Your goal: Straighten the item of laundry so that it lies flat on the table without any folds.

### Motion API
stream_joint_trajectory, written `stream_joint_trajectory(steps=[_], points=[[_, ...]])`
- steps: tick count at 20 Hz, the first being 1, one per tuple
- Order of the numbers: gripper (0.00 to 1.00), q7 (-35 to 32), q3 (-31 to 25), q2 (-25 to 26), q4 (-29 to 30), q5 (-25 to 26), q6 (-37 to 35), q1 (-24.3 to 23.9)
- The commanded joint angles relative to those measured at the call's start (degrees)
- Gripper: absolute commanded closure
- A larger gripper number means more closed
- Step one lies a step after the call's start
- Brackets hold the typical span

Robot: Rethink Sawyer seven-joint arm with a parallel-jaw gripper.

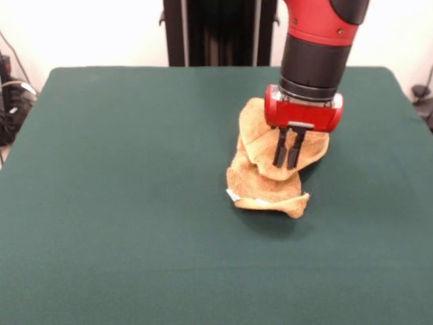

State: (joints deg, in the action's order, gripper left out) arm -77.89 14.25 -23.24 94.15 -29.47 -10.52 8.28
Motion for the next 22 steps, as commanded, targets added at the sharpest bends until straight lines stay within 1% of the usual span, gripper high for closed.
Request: stream_joint_trajectory(steps=[1, 2, 4, 5, 8, 10, 12, 13, 15, 18, 22], points=[[1.0, -0.2, -1.2, -1.6, -3.0, 9.8, -3.4, -2.5], [1.0, -0.9, -3.7, -2.2, -1.9, 9.1, -4.1, -4.8], [1.0, -1.6, -7.2, -4.6, -0.8, 9.6, -4.2, -8.3], [1.0, -1.7, -7.0, -6.2, -1.2, 10.3, -5.8, -8.5], [1.0, -3.7, -3.7, -12.4, -2.3, 11.5, -17.2, -7.5], [1.0, -5.3, -2.3, -15.1, -4.5, 12.4, -26.1, -7.6], [1.0, -6.5, -1.4, -16.5, -7.2, 13.4, -32.7, -8.0], [1.0, -6.6, -0.4, -17.0, -8.6, 14.2, -34.5, -7.9], [1.0, -6.8, -1.1, -18.3, -9.8, 14.3, -36.7, -9.0], [1.0, -8.3, -1.5, -19.7, -12.0, 14.2, -42.5, -9.8], [1.0, -9.6, -1.5, -21.0, -14.8, 14.5, -45.9, -10.5]])
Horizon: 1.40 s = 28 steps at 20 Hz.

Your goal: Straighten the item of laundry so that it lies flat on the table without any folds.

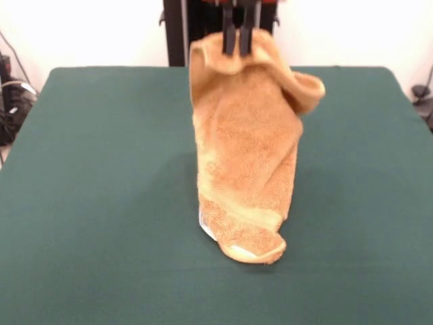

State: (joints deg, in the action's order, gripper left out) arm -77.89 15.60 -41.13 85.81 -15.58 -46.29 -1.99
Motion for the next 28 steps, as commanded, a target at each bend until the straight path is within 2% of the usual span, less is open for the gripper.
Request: stream_joint_trajectory(steps=[1, 9, 15, 19, 20, 28], points=[[1.0, -10.3, -2.7, -3.4, -7.0, 0.5, -10.1, -0.4], [1.0, -11.7, -3.5, -5.1, -6.8, -0.2, -8.8, -0.7], [1.0, -13.8, -3.2, -4.5, -3.9, -0.4, -2.2, 0.0], [1.0, -11.5, -5.2, -5.5, -0.6, -1.3, 2.4, -0.7], [0.0, -11.4, -5.3, -5.5, -0.5, -1.2, 2.6, -0.7], [0.0, -11.1, -6.0, -5.6, 0.3, -1.8, 5.4, -0.8]])
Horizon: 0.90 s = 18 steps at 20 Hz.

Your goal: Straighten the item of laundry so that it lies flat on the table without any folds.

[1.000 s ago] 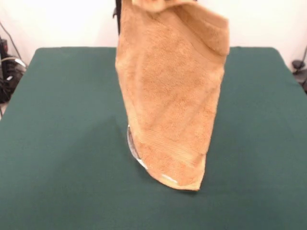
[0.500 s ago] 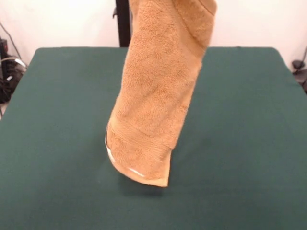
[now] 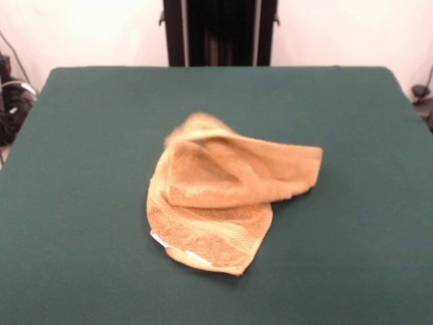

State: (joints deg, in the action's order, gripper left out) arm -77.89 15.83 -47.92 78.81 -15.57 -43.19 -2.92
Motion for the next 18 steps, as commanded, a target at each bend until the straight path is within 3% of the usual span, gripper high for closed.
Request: stream_joint_trajectory(steps=[1, 12, 18], points=[[0.0, -11.0, -6.4, 1.1, 7.6, -1.9, 3.2, 0.1], [0.0, -13.6, -6.7, 5.0, 6.3, -2.7, 5.9, 0.8], [0.0, -16.3, -5.5, 10.4, 0.9, -2.0, 2.8, 2.0]])
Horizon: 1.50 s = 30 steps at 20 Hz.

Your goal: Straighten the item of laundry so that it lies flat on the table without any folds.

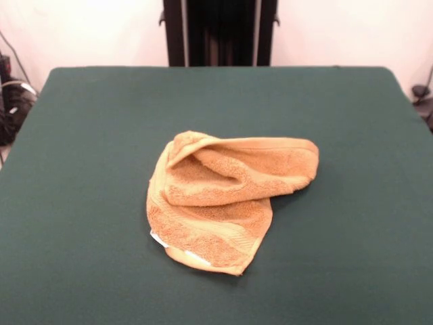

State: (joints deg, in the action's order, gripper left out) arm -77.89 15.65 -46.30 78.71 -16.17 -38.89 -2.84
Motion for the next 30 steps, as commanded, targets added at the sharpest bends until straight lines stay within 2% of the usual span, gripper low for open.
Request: stream_joint_trajectory(steps=[1, 4, 11, 24, 30], points=[[0.0, -16.7, -5.1, 9.7, -0.1, -1.5, -2.7, 2.0], [0.0, -17.4, -4.6, 12.1, -3.2, -1.4, -4.9, 2.3], [0.0, -17.2, -4.8, 17.2, -6.5, -1.8, -6.1, 2.2], [0.0, -11.4, -10.8, 22.8, -4.7, -3.2, 2.2, -1.7], [0.0, -11.9, -10.5, 25.1, -4.0, -2.1, 4.3, -2.2]])
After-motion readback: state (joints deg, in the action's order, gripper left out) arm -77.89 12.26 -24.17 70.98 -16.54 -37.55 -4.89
